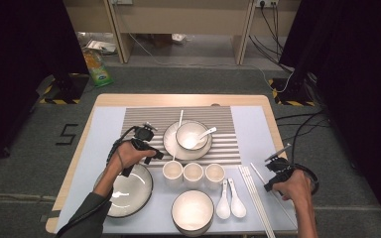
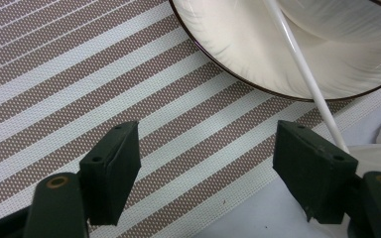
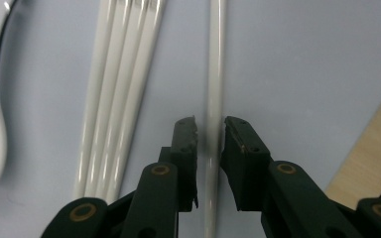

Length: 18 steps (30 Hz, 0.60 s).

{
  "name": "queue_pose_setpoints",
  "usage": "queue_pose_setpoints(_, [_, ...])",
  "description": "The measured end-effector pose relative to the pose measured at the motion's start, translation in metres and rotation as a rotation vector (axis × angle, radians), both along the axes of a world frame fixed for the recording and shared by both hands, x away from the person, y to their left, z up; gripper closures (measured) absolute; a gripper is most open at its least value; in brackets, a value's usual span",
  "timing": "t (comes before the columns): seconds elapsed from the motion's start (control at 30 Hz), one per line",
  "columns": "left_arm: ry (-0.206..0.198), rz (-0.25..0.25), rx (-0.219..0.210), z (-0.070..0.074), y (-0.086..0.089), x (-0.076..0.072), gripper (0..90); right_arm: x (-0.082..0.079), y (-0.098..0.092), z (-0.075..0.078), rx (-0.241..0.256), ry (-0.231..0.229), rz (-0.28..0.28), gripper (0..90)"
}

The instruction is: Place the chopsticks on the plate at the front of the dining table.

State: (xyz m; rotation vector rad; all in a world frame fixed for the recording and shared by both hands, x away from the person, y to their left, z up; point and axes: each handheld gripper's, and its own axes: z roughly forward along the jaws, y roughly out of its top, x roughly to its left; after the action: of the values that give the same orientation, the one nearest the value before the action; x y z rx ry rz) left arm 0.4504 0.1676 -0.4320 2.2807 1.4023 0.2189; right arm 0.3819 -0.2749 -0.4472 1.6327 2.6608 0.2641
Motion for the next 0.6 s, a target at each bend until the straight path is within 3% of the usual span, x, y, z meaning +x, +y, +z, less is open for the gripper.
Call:
queue_pose_setpoints(0.17, [0.002, -0.003, 0.000, 0.000, -0.003, 0.000, 26.1, -0.010, -0.006, -0.002, 0.013, 0.007, -0.021, 84.0])
queue_pose_setpoints(0.4, [0.001, -0.011, -0.001, 0.000, -0.007, 0.000, 26.1, -0.011, -0.002, -0.002, 0.025, 0.015, -0.033, 82.6])
queue_pose_setpoints(0.47, [0.000, -0.011, 0.000, 0.000, -0.007, 0.000, 26.0, -0.009, 0.002, 0.000, -0.001, -0.014, -0.018, 80.7])
queue_pose_setpoints(0.6, [0.001, -0.010, 0.000, 0.000, -0.007, 0.000, 26.1, -0.001, 0.015, -0.001, -0.040, -0.026, 0.011, 79.9])
